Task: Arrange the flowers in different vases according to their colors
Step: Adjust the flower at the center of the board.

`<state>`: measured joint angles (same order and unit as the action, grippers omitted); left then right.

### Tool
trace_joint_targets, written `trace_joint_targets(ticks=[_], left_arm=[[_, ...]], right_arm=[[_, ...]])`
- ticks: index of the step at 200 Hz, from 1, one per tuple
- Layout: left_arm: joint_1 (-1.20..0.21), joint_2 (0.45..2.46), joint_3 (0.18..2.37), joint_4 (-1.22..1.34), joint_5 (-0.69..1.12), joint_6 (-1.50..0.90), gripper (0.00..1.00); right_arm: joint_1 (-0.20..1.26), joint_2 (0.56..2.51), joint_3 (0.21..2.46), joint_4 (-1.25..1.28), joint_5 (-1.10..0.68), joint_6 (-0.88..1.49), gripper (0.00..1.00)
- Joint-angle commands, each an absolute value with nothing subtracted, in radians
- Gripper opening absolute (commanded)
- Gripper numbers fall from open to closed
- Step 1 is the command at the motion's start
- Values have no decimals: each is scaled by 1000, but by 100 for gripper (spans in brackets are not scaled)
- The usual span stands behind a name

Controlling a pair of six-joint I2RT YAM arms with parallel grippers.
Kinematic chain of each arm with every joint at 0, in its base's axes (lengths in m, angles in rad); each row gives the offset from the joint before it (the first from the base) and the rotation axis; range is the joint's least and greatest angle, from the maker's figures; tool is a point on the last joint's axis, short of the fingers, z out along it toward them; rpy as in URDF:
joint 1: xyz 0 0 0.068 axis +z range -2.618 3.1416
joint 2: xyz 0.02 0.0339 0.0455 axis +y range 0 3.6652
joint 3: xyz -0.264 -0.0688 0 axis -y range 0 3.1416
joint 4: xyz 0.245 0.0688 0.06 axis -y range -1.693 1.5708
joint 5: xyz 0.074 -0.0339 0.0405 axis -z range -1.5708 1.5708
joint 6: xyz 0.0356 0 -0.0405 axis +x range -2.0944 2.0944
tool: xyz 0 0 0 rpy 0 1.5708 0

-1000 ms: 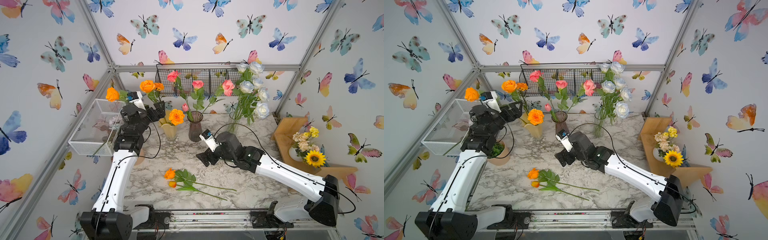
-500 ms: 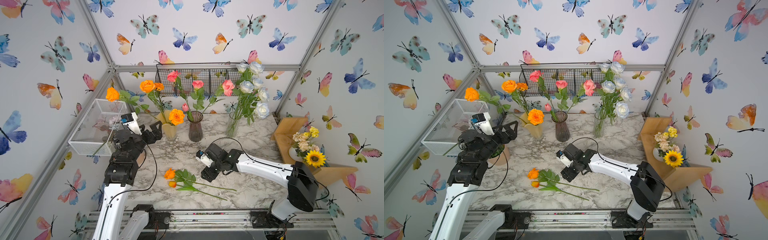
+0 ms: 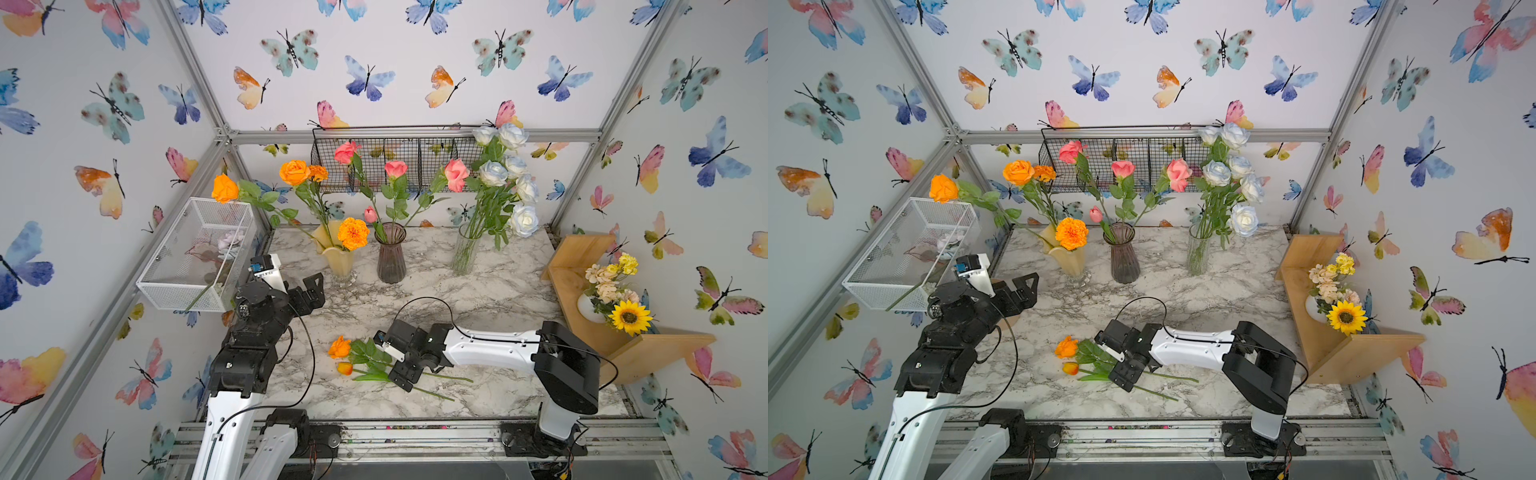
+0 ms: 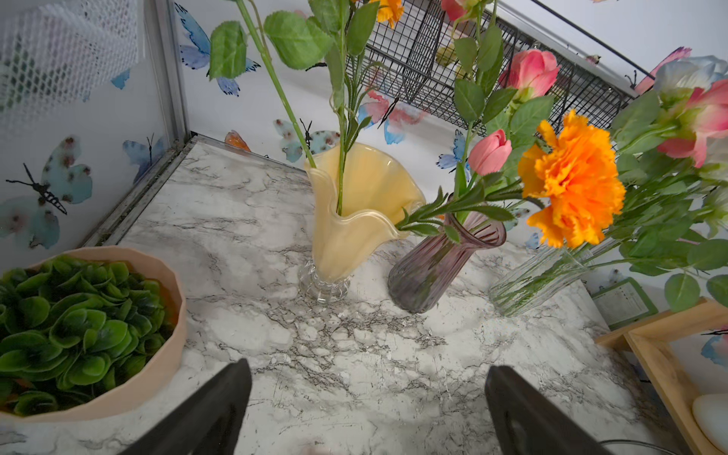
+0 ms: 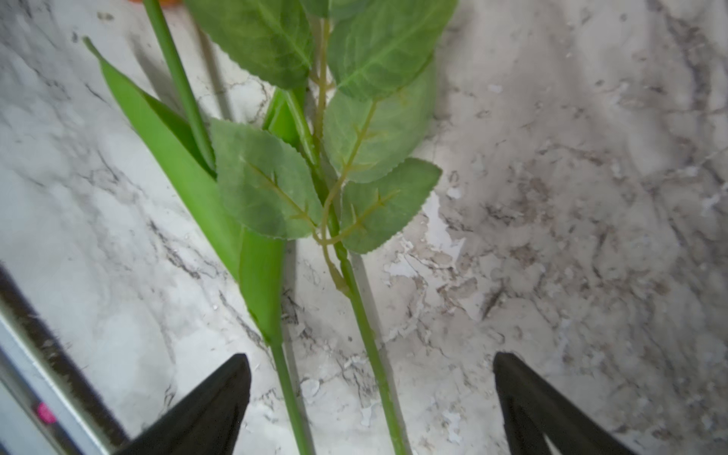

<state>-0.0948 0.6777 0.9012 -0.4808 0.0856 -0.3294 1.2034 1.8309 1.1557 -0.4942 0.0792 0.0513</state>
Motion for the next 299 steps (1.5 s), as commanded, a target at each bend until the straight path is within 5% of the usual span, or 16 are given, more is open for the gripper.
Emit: trace_joint_targets(ticks=[1, 69, 195, 234, 264, 299], left_arm=[[-104, 648, 877, -515, 25, -295, 99], [-113, 620, 831, -512, 2, -290, 99], [-137, 612, 807, -503, 14, -291, 99], [-144, 610, 805, -502, 19, -293, 99], [-154, 605, 828, -538, 3, -312, 99], [-163, 588, 828, -555, -5, -325, 99]], right_arm=[[1229, 1882, 1192, -463, 167, 43, 99], [1213, 1946, 1215, -397, 293, 52, 96], [1040, 1852, 1306, -386, -81, 90, 90], [1015, 1853, 1285, -440, -48, 23, 77], [1005, 1883, 1281, -463, -40, -30, 43], [948, 1880, 1280, -434, -70, -54, 40]])
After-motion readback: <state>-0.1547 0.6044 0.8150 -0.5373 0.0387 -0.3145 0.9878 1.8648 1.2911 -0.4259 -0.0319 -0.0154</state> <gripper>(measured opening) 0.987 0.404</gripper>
